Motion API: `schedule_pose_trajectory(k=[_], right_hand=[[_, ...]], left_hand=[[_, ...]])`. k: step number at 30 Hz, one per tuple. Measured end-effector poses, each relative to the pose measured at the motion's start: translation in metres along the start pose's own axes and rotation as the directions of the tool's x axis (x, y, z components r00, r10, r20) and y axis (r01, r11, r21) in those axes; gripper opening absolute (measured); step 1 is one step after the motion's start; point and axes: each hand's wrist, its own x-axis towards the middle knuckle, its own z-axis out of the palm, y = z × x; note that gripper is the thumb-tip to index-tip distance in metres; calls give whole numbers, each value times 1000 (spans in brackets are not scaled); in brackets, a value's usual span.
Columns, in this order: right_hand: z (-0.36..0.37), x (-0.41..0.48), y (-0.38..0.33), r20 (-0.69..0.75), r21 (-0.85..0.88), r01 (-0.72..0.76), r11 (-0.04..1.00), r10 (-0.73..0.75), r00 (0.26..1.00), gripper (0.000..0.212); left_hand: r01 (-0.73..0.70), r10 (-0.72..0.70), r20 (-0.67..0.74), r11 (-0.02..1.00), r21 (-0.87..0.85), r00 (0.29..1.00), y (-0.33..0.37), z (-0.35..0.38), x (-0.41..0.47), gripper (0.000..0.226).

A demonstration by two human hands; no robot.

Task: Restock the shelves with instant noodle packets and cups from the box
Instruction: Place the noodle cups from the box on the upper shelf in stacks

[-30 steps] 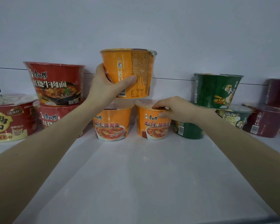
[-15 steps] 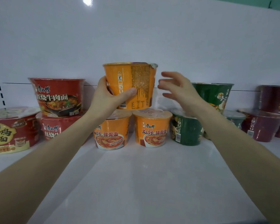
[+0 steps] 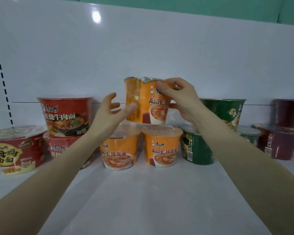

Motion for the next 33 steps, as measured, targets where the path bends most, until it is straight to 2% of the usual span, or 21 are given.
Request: schedule_pose_trajectory(k=[3,5,9,13,15,17,20,22,23,24,25,26,27,28,30,32,33], right_hand=[[16,-4,3,-57,2,34,999,-33,998,34],[19,-4,2,-38,-6,34,999,-34,999,42],[-4,1,-2,14,23,-9,1000,9,1000,41],[-12,3,4,157,-95,-70,993,84,984,52],[-9,3,4,212,-73,-93,993,107,972,53],[-7,4,1,205,-51,-68,996,77,976,45],[-9,5,2,157,-21,-17,1000,20,987,33],[-10,8,4,119,21,-2,1000,-1,993,33],[-11,9,6,102,36,2,999,-6,995,34],[-10,10,8,92,41,4,999,-8,996,36],[-10,12,11,88,39,4,999,-7,996,38],[-9,13,13,85,36,0,999,-3,996,39],[-8,14,17,83,37,-7,999,4,997,40],[-6,15,20,83,41,-16,999,13,996,40],[-2,17,28,83,44,-36,998,32,996,39],[2,17,35,86,40,-53,998,49,995,38],[3,17,39,87,36,-60,998,56,995,38]], left_hand=[[-24,24,85,1000,5,996,7,17,-5,97],[-34,34,58,999,-3,998,6,19,-3,93],[51,-38,70,980,-192,997,0,6,1,84],[87,-34,167,941,-326,985,-8,3,2,116],[85,-20,192,939,-334,981,-9,6,2,120],[96,-31,203,943,-320,979,-7,5,0,119],[86,-63,173,988,-128,983,1,3,-4,98],[32,-32,6,995,99,999,0,4,-13,86],[-48,72,-94,971,232,993,-2,6,-22,76],[-171,229,-132,921,351,965,-5,7,-33,63],[-294,360,-84,857,424,929,-8,9,-45,52],[-389,429,21,798,460,903,-12,10,-57,44],[-454,435,153,765,458,887,-16,13,-69,41],[-471,370,299,764,441,880,-18,15,-79,40],[-383,98,535,805,453,839,-19,21,-98,44],[-240,-216,631,797,555,745,-30,24,-110,55],[-222,-299,650,773,594,699,-35,25,-113,57]])
